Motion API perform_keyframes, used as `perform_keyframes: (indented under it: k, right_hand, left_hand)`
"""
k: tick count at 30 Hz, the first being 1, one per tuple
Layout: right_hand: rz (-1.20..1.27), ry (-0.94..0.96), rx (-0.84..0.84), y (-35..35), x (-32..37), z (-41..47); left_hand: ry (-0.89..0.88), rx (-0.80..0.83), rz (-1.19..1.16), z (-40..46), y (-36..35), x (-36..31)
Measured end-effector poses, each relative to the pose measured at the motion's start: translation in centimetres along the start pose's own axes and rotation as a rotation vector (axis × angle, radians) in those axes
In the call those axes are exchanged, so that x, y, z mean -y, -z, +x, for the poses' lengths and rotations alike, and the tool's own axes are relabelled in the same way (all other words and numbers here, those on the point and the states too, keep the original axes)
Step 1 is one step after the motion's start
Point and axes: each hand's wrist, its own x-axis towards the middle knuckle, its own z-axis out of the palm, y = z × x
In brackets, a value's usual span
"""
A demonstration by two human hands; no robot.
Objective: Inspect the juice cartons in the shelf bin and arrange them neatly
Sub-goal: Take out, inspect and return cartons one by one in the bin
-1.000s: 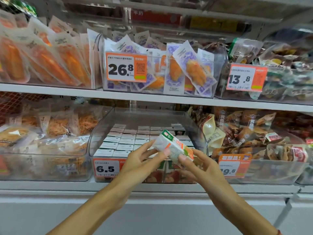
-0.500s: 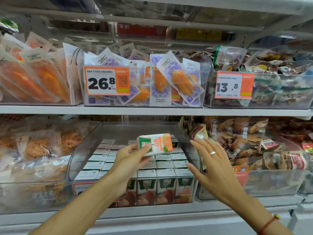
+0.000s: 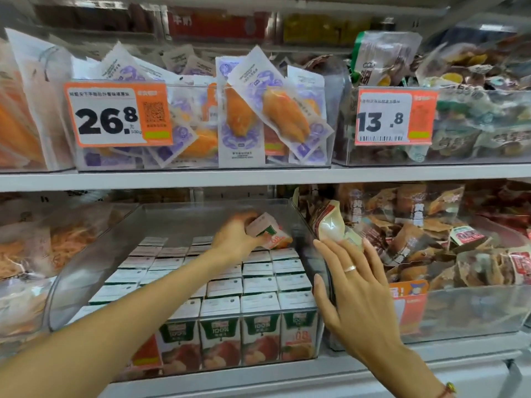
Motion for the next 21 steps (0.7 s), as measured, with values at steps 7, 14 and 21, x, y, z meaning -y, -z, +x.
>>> perform_keyframes:
  k: [7,14,21]
  right_hand:
    - [-0.01,-0.009,0.001,0.1,0.3,0.1]
    - [-0.013,-0.016,0.013,0.1,0.3,0.0]
    - [0.008,-0.023,0.011,0.1,0.3,0.1]
  left_hand:
    - [-0.12,0.184,0.33,3.3,0.7,-1.9]
    - [-0.143,0.293,0.427,4.6,-0.5,-1.8]
    - [-0.194,0.382,0.429,4.1,-1.7,0.3]
